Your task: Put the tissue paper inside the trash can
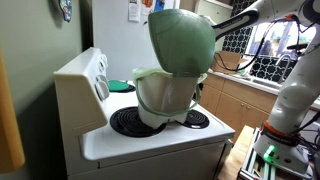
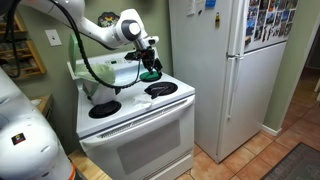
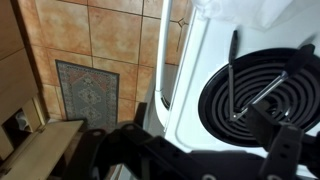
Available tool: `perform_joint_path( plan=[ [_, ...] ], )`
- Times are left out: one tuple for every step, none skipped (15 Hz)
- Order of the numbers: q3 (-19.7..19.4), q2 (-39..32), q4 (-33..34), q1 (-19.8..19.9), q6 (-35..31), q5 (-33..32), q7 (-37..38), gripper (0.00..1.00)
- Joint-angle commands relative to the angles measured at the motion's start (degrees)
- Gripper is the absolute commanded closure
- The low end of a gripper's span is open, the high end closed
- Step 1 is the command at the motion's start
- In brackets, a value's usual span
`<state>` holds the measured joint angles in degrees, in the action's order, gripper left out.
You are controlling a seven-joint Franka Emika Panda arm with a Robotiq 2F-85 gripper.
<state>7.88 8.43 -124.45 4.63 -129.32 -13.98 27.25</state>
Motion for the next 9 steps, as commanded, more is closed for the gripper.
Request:
perform_joint_path(
  plan=[
    [-3.0, -8.3, 5.5, -2.6, -8.3, 10.3, -5.0, 0.00],
    [-3.4, -10.6, 6.8, -3.0, -11.3, 14.1, -7.4, 0.00],
    [-3.8, -12.9, 8.5, -3.4, -12.8, 19.0, -10.9, 0.00],
    [-3.8, -15.3, 10.3, -3.5, -13.4, 23.4, -14.1, 0.00],
    [-3.7, -17.7, 12.5, -3.5, -12.1, 26.8, -16.9, 0.00],
    [-3.4, -20.0, 14.7, -3.2, -10.3, 29.2, -19.1, 0.00],
    [-3.0, -22.1, 16.8, -2.9, -8.7, 31.5, -21.6, 0.00],
    [-3.0, -24.2, 18.7, -2.8, -6.5, 31.6, -22.3, 0.00],
    [-3.5, -25.9, 20.2, -3.1, -4.2, 29.9, -21.4, 0.00]
  ],
)
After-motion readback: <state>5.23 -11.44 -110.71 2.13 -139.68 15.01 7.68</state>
